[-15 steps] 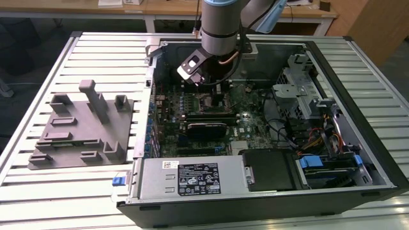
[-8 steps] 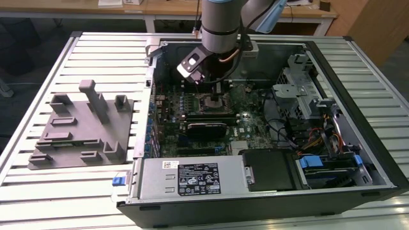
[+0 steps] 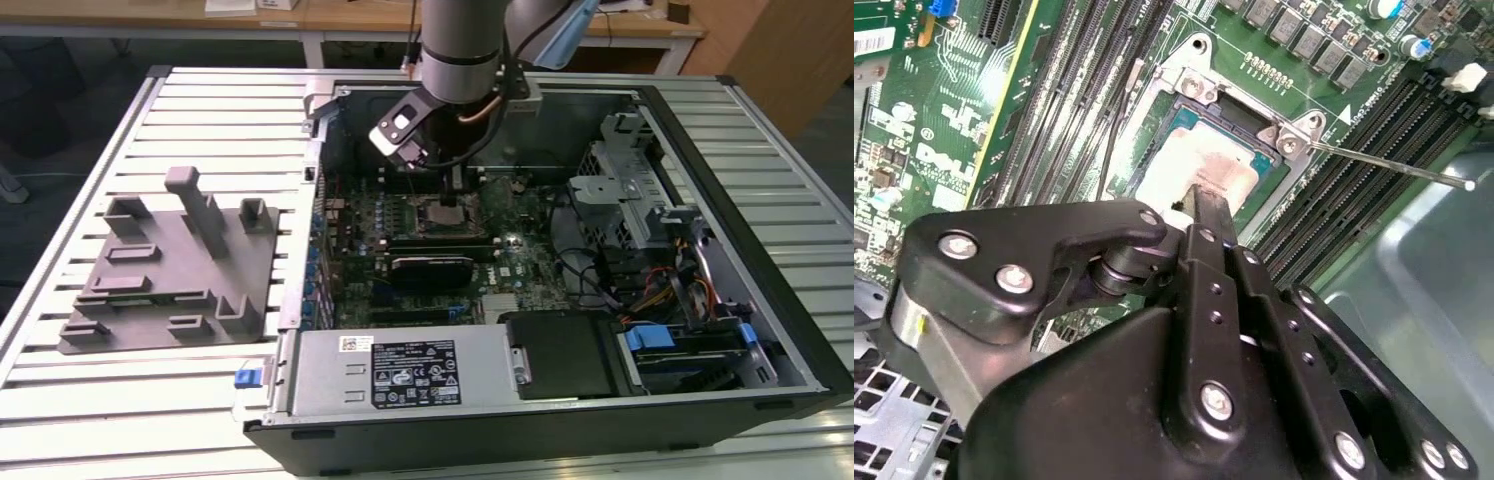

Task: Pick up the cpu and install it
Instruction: 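Place the cpu into insertion slot, then close the cpu cover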

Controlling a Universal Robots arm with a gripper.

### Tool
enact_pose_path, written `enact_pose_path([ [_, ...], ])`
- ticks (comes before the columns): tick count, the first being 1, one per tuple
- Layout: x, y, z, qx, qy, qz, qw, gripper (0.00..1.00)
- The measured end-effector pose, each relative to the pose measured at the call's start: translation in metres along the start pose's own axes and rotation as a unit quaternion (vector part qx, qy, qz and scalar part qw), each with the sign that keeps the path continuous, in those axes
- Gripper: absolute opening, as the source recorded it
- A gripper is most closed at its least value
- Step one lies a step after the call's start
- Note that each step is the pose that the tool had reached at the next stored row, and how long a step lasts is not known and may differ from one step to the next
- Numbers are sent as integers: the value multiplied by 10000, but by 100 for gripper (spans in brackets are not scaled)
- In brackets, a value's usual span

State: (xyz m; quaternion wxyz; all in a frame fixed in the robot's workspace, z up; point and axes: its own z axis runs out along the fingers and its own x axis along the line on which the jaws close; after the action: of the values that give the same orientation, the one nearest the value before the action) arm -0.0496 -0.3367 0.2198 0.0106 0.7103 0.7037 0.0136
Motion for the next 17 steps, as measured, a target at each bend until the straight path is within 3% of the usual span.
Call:
enact_pose_path([
  [17,1,8,-232,1,0,0,10000,11],
])
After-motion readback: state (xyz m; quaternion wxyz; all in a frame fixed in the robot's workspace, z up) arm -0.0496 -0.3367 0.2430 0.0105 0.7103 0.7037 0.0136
